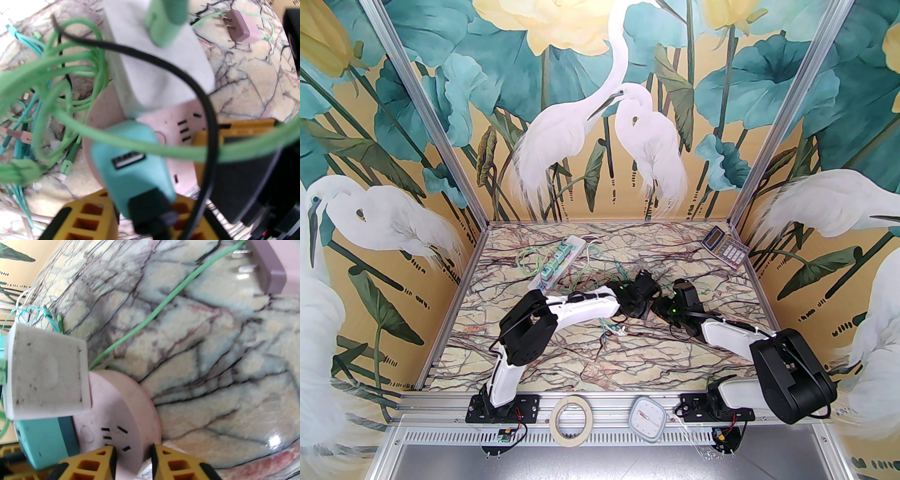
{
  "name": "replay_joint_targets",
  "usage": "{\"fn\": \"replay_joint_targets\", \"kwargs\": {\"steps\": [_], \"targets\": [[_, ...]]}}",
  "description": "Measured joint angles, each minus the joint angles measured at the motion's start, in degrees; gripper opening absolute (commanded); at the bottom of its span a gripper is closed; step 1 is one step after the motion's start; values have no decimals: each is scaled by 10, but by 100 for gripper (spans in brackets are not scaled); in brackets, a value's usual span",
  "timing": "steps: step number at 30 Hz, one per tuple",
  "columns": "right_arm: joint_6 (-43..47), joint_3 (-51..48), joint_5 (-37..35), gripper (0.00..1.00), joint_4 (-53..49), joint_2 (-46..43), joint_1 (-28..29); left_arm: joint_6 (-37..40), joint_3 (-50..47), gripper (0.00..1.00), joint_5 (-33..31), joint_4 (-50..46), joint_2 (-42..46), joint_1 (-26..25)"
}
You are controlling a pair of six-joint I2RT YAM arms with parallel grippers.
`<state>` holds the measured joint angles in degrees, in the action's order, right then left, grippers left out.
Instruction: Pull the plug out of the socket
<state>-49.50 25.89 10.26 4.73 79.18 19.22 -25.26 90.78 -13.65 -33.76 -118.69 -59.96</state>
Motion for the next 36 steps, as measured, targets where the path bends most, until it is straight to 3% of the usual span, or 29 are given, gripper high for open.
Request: {"fn": "replay_joint_targets", "kwargs": {"steps": [5,13,19,36], "targets": [[0,2,2,33,7,7,0,9,19,27,-7,7,3,-22],[0,2,3,34,23,18,0,-38,-60,26,112,106,29,31],[0,4,9,34,44,33,1,-50,-70,26,132,126,29,46],[2,10,0,35,1,10,3,7,-2,26,9,61,28,-5]]}}
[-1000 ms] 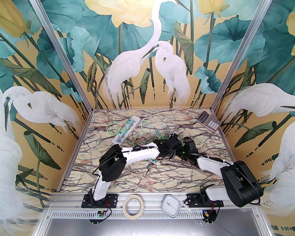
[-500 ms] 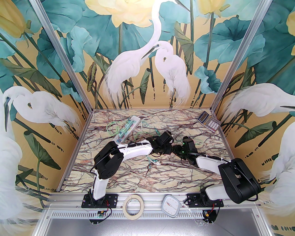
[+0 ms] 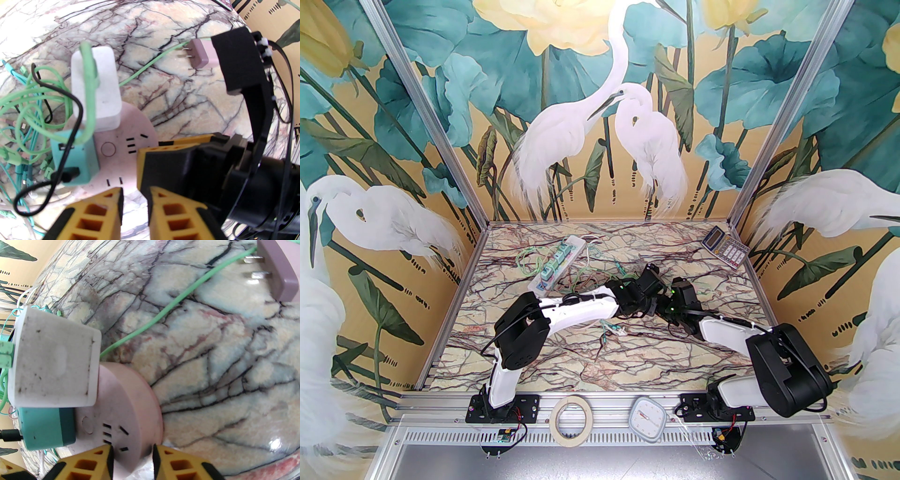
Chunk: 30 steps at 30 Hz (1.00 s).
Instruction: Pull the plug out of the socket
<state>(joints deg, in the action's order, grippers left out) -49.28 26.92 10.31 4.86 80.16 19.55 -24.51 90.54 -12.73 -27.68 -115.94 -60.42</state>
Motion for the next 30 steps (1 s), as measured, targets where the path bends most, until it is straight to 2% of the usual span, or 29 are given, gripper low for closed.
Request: {"fn": "replay_joint_targets", "kwargs": {"steps": [3,5,8,11,20,30], "targets": [[1,0,0,35,-20,-12,0,2,0,26,-5,0,0,-2],[4,0,-2,36,-36,-21,0,2,0,32,-9,0,1,-1],[10,0,-7,37,-68,-39,2,3,-9,35,-13,1,12,4],[14,0,-15,38,-95,-54,3,3,-26,47,-15,2,34,14],[15,0,-15,38,-104,-57,3,21,-28,48,20,12,39,62],[16,6,-14,38,-107,-51,3,38,12,46,45,13,-23,63]]}}
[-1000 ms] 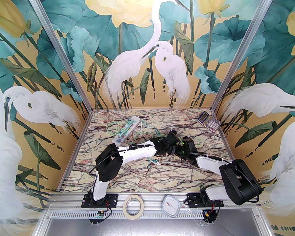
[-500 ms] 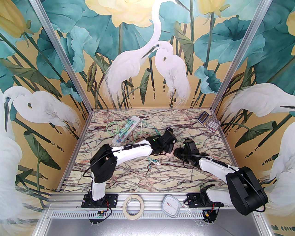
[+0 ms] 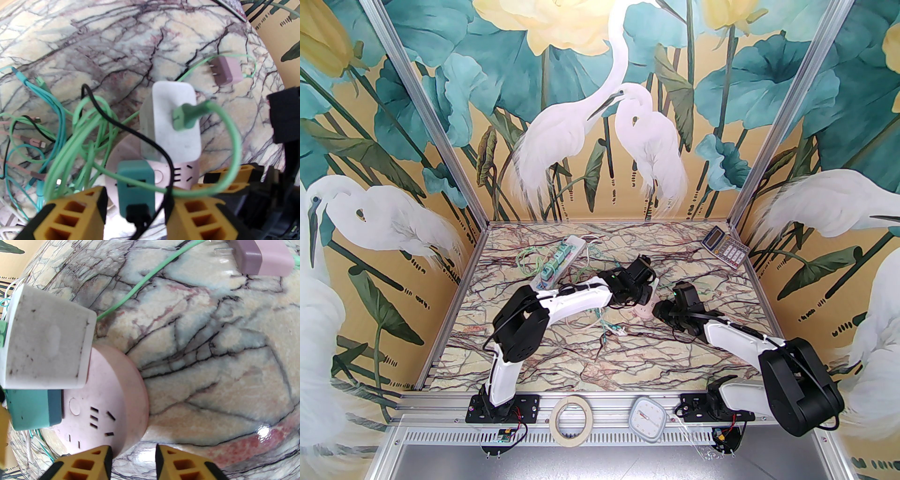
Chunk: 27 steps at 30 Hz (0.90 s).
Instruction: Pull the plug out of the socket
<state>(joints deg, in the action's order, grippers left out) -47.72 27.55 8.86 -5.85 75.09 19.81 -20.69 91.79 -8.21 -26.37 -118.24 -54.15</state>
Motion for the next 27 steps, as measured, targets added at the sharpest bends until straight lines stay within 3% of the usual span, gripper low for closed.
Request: {"fn": "replay_joint_targets", "kwargs": {"steps": [5,16,18,27], "targets": [[0,4,2,39,0,6,0,12,42,44,0,-9,-37,0],[4,22,10,39,4,30,0,36,67,15,-12,-23,-61,1],[4,29,14,38,7,40,0,38,67,14,-17,-23,-61,0],[3,33,21,38,22,54,0,69,67,4,-126,-26,-61,-38]]}}
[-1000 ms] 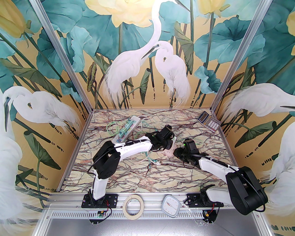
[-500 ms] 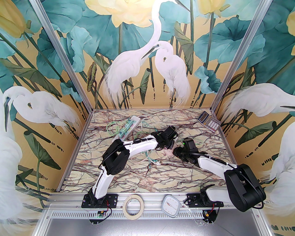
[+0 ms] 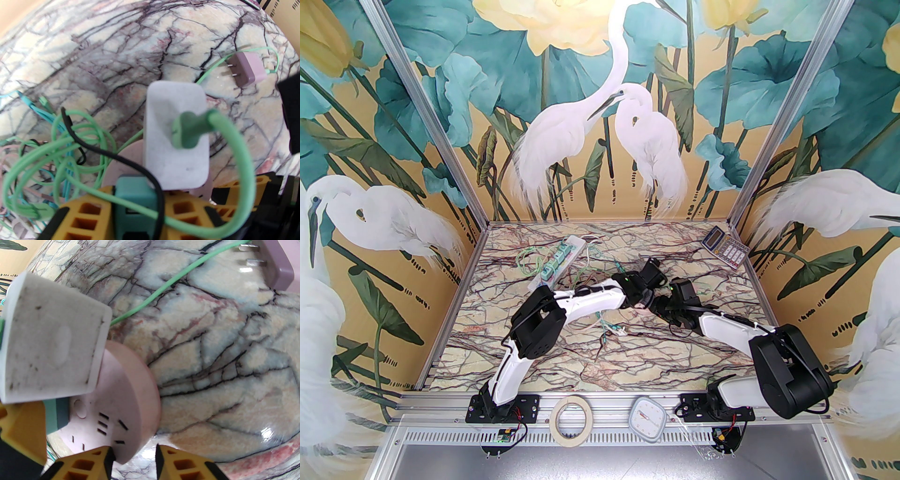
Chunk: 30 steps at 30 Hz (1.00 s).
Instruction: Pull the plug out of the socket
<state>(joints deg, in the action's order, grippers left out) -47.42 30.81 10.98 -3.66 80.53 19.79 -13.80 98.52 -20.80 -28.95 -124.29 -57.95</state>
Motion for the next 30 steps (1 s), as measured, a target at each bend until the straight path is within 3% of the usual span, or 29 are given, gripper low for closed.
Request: {"fn": "replay_joint_targets", "kwargs": {"steps": [6,12,15,18,25,30], "targets": [[0,0,0,38,2,1,0,-15,-9,3,14,5,5,9],[0,0,3,38,17,8,1,-80,-78,5,148,52,48,70],[0,-2,5,38,25,9,3,-85,-81,6,168,51,51,78],[0,-3,5,38,26,9,3,-77,-73,6,141,37,51,65],[0,-3,11,38,24,9,4,-28,5,5,1,-48,25,4],[0,-3,10,38,24,9,4,-15,9,5,-31,-53,21,-6]]}}
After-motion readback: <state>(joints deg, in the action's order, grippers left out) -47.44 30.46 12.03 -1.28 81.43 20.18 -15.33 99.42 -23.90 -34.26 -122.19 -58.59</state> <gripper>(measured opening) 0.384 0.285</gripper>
